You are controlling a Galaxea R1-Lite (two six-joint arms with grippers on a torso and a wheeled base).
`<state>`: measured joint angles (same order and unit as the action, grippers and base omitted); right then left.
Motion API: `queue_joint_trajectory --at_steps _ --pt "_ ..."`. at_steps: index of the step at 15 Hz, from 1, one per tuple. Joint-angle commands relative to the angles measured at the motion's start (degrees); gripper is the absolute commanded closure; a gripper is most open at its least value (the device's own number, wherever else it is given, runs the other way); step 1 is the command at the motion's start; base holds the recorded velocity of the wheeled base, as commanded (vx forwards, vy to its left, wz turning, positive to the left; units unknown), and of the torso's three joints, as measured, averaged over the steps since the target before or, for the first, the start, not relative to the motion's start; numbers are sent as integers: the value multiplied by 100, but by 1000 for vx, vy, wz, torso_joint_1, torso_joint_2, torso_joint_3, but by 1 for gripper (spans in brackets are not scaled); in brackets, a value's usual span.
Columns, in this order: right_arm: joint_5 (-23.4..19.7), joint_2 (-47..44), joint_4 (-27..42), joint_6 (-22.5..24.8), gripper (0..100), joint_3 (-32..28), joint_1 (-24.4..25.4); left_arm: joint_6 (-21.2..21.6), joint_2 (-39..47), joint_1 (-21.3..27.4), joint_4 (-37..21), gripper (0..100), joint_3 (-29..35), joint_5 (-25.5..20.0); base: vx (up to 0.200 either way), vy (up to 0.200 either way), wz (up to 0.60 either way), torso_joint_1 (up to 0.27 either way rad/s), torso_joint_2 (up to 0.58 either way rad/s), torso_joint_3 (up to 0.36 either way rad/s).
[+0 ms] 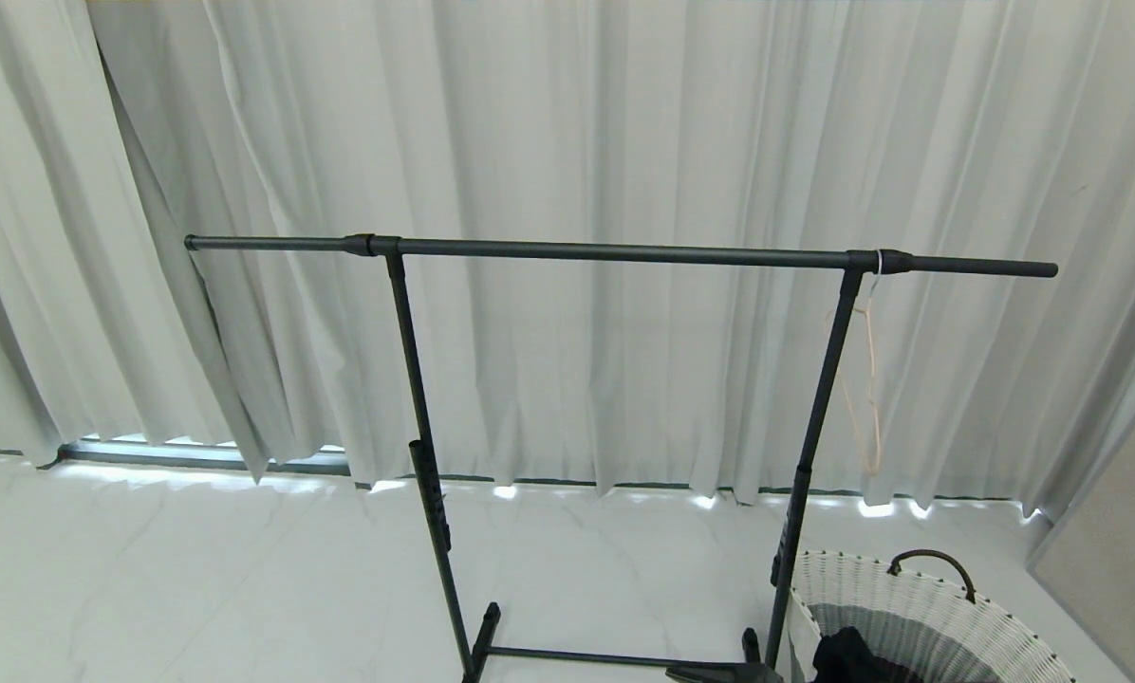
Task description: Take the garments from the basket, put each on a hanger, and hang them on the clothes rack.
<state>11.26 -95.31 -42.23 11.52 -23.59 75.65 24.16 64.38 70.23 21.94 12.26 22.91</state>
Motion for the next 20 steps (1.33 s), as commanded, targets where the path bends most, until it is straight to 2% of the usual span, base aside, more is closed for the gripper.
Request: queue_joint_trajectory --at_steps 1,13,14,16,20 --pt "-1 -32 -5 -1 100 3 2 1 -13 -1 3 100 4 3 0 0 0 0 0 0" --pt "7 47 -22 8 100 100 -86 10 -22 -9 12 100 4 47 0 0 0 0 0 0" --pt "7 74 -22 8 100 100 -86 1 -22 -9 12 0 4 47 0 0 0 0 0 0" --pt "43 135 -22 26 100 118 -121 -8 -57 -9 12 0 4 47 0 0 0 0 0 0" --pt "122 293 -22 448 100 250 -763 -26 -329 -53 3 0 -93 56 0 0 0 0 0 0"
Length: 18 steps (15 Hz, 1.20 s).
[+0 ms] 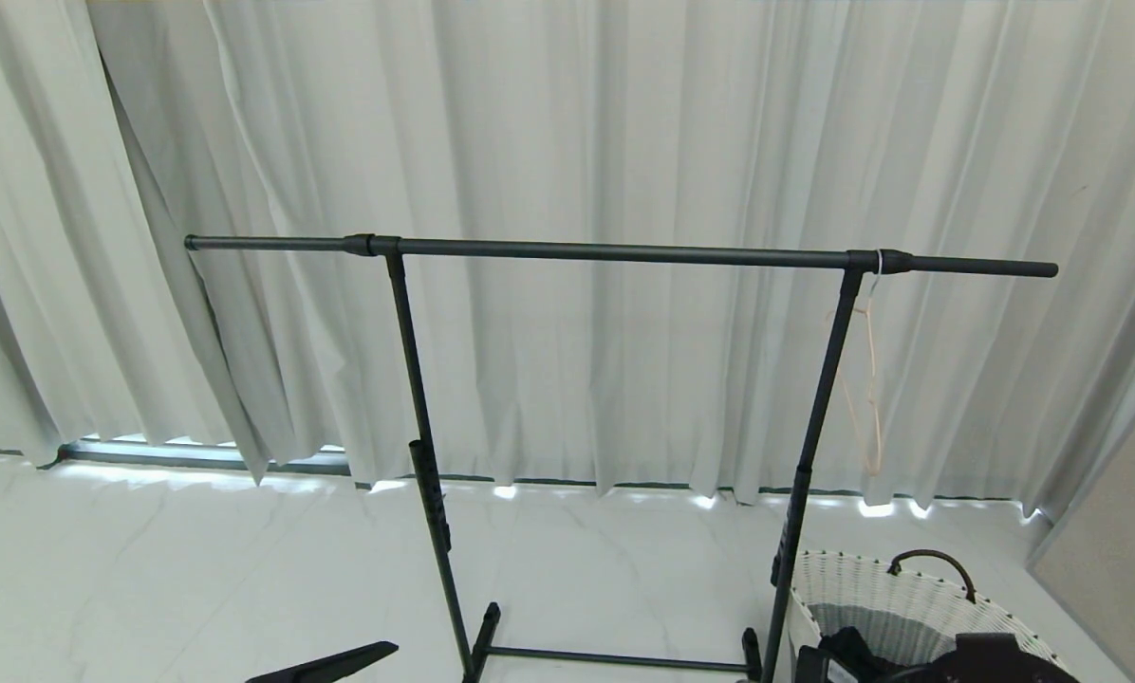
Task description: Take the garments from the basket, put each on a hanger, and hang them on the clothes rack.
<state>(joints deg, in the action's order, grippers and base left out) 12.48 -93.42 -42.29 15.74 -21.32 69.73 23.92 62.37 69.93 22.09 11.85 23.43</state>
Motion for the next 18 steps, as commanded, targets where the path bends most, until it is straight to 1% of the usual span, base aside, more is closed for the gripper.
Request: queue_joint_trajectory --at_steps 1,2,3,5,7,8,9,10,12,14,16,18 --pt "-18 183 -16 114 100 23 -355 -1 -207 -84 -3 0 -113 4 0 0 0 0 0 0" --pt "-27 227 -16 175 100 23 -460 -10 -269 -146 -3 0 -157 -5 0 0 0 0 0 0" --pt "-71 386 -16 325 100 32 -750 -36 -454 -480 -12 0 -324 -5 0 0 0 0 0 0" --pt "-361 623 -7 430 100 40 -1120 -45 -673 -1306 -12 0 -640 -14 0 0 0 0 0 0" --pt "-695 825 -7 667 100 40 -1480 -45 -708 -2202 -12 0 -825 -40 0 0 0 0 0 0" --pt "-888 931 -7 764 100 40 -1603 -45 -664 -2545 -12 0 -851 -67 0 0 0 0 0 0" --pt "-1002 1027 -7 817 100 32 -1638 -45 -594 -2756 -12 0 -842 -181 0 0 0 0 0 0" --pt "-1046 1080 -7 834 100 32 -1638 -45 -559 -2870 -12 0 -833 -401 0 0 0 0 0 0" --pt "-1187 1185 -7 993 100 23 -1629 -10 -559 -2879 -12 0 -825 -910 0 0 0 0 0 0" --pt "-1345 1273 10 1230 100 40 -1629 -45 -480 -2914 -12 0 -816 -972 0 0 0 0 0 0" --pt "-1459 1282 19 1423 100 40 -1612 -54 -480 -3125 -12 0 -781 -1016 0 0 0 0 0 0" --pt "-1521 1291 19 1511 100 40 -1559 -89 -515 -3125 -12 0 -781 -1016 0 0 0 0 0 0"
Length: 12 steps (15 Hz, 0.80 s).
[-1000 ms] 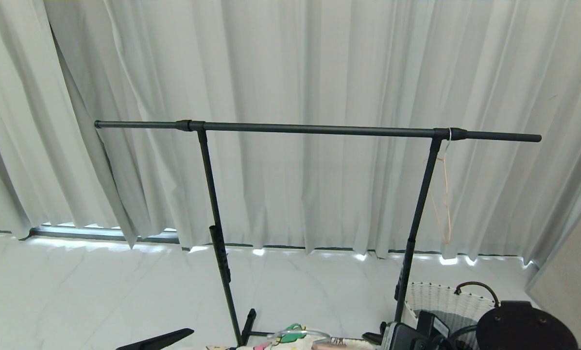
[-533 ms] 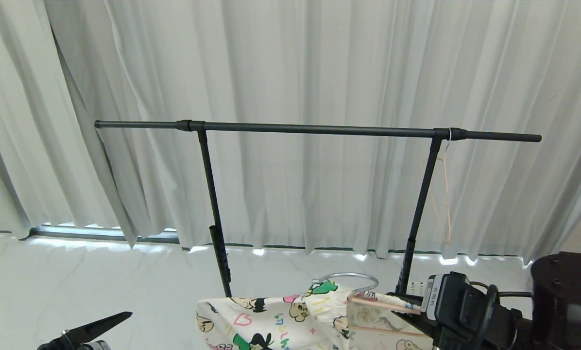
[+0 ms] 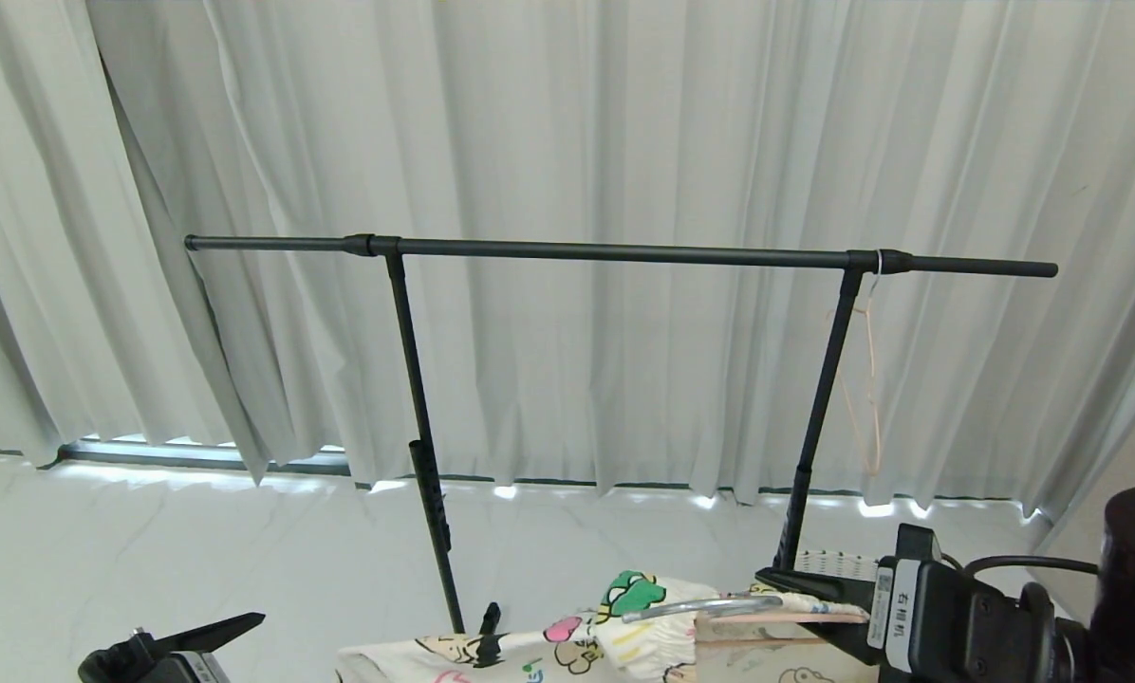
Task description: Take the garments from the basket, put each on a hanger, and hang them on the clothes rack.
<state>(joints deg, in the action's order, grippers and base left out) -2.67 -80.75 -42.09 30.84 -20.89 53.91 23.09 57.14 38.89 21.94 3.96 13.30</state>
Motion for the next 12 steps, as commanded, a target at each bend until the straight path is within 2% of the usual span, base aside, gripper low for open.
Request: queue_joint_trajectory --at_steps 1,5,6,10,12 --pt "-58 59 -1 45 100 -20 111 -50 8 -13 3 0 8 -20 0 0 0 0 0 0" --pt "-32 174 -1 53 100 -2 393 -15 -45 -13 3 0 -1 -460 0 0 0 0 0 0" --pt "-32 174 -1 53 100 -2 401 -15 -45 -13 3 100 -1 -460 0 0 0 0 0 0" --pt "-5 182 -1 27 100 130 278 -41 -106 -110 3 100 -53 -328 0 0 0 0 0 0" --pt "-14 314 -1 10 100 384 67 -50 -229 -443 3 100 -106 -319 0 0 0 0 0 0"
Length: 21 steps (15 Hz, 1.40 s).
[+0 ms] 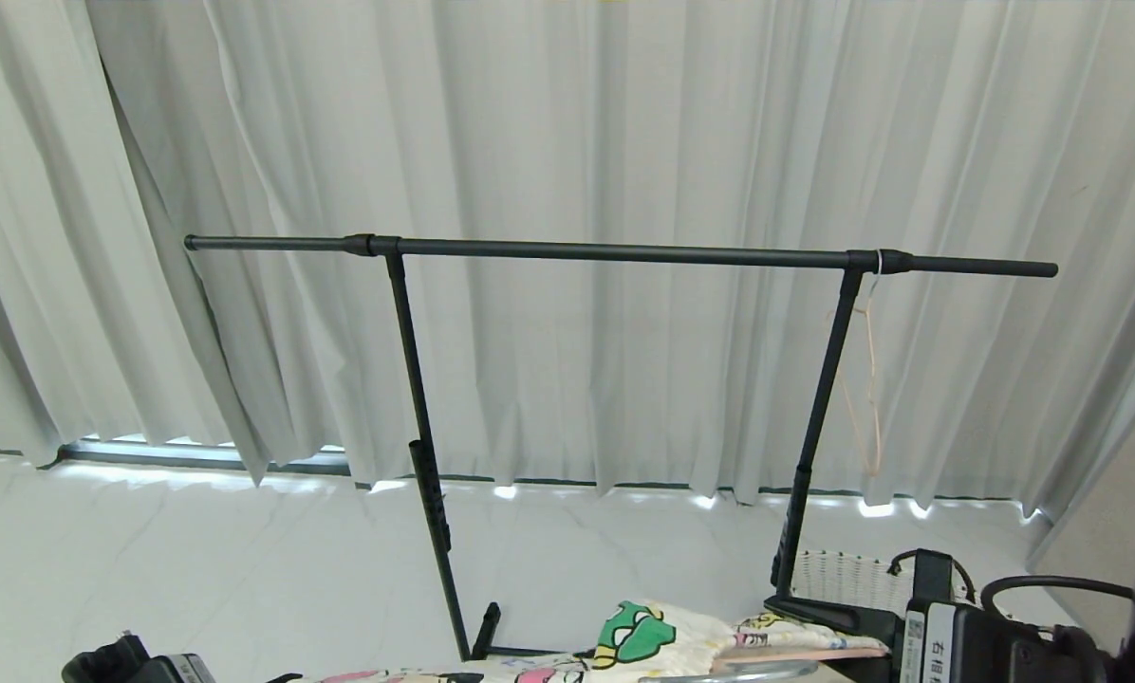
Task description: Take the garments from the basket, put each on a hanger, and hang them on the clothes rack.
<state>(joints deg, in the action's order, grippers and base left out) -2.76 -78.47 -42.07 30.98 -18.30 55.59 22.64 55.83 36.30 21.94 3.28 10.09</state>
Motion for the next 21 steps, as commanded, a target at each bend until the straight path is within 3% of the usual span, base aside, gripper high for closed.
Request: queue_joint_trajectory --at_steps 1,3,6,14,15,18,21 --pt "-6 183 -3 -30 100 239 -215 -5 -160 -475 3 100 -82 1 0 0 0 0 0 0" --pt "-6 412 -3 -171 100 388 -321 -58 -204 -1266 3 100 -196 1 0 0 0 0 0 0" --pt "-6 552 -3 -531 100 380 -338 -23 -178 -1934 -59 100 -328 1 0 0 0 0 0 0" --pt "-6 508 -12 -645 100 142 -338 206 -204 -1925 -59 100 -293 1 0 0 0 0 0 0" --pt "-6 499 -12 -645 100 151 -338 206 -204 -1925 -59 0 -266 1 0 0 0 0 0 0" --pt "21 508 -12 -645 100 169 -435 162 -301 -1916 -59 0 -91 -78 0 0 0 0 0 0" --pt "179 508 -3 -645 100 195 -795 74 -354 -1916 -50 0 155 -473 0 0 0 0 0 0"
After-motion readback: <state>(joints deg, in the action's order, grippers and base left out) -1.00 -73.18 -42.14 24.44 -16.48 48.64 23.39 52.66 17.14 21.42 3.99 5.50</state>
